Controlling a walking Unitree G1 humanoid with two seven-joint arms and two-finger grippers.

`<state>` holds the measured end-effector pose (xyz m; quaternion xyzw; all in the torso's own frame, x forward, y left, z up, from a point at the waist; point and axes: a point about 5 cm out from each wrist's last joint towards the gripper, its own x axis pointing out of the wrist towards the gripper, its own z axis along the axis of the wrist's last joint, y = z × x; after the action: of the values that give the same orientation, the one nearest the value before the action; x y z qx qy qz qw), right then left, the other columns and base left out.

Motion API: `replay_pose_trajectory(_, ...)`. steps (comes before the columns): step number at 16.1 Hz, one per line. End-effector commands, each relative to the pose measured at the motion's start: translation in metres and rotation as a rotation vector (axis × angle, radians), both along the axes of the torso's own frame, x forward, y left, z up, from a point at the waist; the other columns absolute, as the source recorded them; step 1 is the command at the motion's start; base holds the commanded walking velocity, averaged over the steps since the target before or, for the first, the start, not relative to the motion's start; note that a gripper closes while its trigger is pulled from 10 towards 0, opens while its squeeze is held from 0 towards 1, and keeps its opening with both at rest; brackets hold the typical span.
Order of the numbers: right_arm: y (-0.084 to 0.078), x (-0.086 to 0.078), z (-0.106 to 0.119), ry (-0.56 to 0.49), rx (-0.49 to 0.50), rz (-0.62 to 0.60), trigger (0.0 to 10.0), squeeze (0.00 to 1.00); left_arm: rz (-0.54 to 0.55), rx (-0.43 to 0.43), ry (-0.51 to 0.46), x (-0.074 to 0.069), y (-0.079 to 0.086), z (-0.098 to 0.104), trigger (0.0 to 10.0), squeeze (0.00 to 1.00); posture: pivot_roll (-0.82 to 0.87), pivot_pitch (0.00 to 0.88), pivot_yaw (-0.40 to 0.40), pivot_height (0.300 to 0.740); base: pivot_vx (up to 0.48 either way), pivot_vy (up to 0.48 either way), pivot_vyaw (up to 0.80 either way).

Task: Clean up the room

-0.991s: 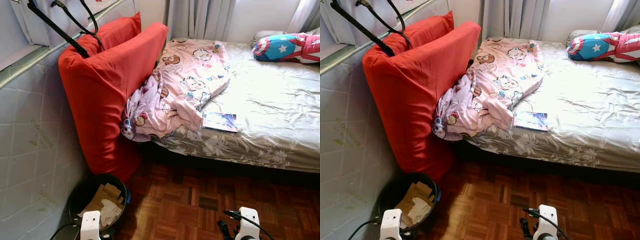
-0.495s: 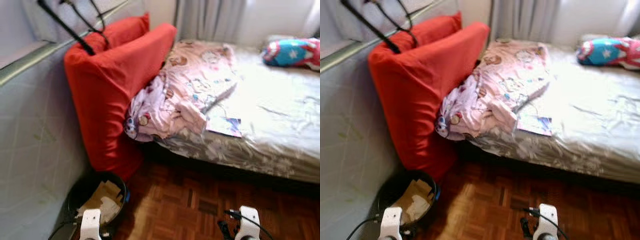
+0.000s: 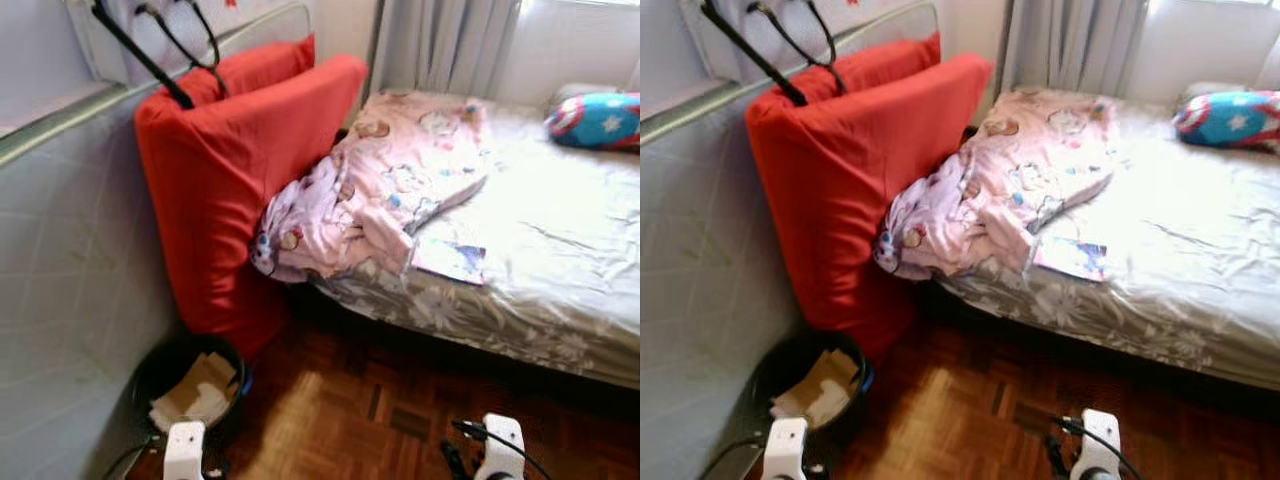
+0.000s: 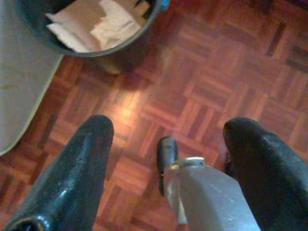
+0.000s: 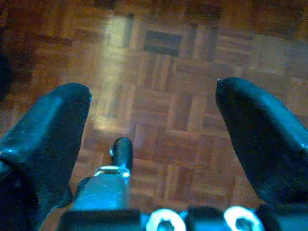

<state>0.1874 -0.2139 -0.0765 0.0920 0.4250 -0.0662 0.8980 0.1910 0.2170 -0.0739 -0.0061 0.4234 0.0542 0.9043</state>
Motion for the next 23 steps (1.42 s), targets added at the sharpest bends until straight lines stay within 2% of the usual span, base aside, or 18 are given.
replay_pose_trajectory(1,0.0000,0.0006,0.0002,0.004,0.003,-0.001,10.0,0.00,-0.007,0.010,0.016,-0.0029,0.0007,-0.0016,10.0,0.00,0.06,0.000,-0.024,0.740,0.000,-0.326,0.00)
replay_pose_trajectory(3,-0.0002,0.0006,0.0002,0.004,0.002,0.000,10.0,0.00,-0.014,0.011,0.017,-0.0027,0.0005,-0.0015,10.0,0.00,0.06,0.000,-0.025,0.740,0.000,-0.321,0.00)
replay_pose_trajectory(18,-0.0003,-0.0006,-0.0003,0.006,0.001,0.010,10.0,0.00,-0.006,-0.004,0.018,-0.0043,-0.0007,-0.0025,10.0,0.00,0.05,0.000,-0.021,0.740,0.000,0.000,0.00)
replay_pose_trajectory(23,-0.0002,-0.0013,-0.0007,0.010,0.002,0.013,10.0,0.00,-0.015,0.000,0.023,-0.0049,-0.0007,-0.0028,10.0,0.00,0.05,0.000,-0.021,0.740,0.279,0.000,0.00)
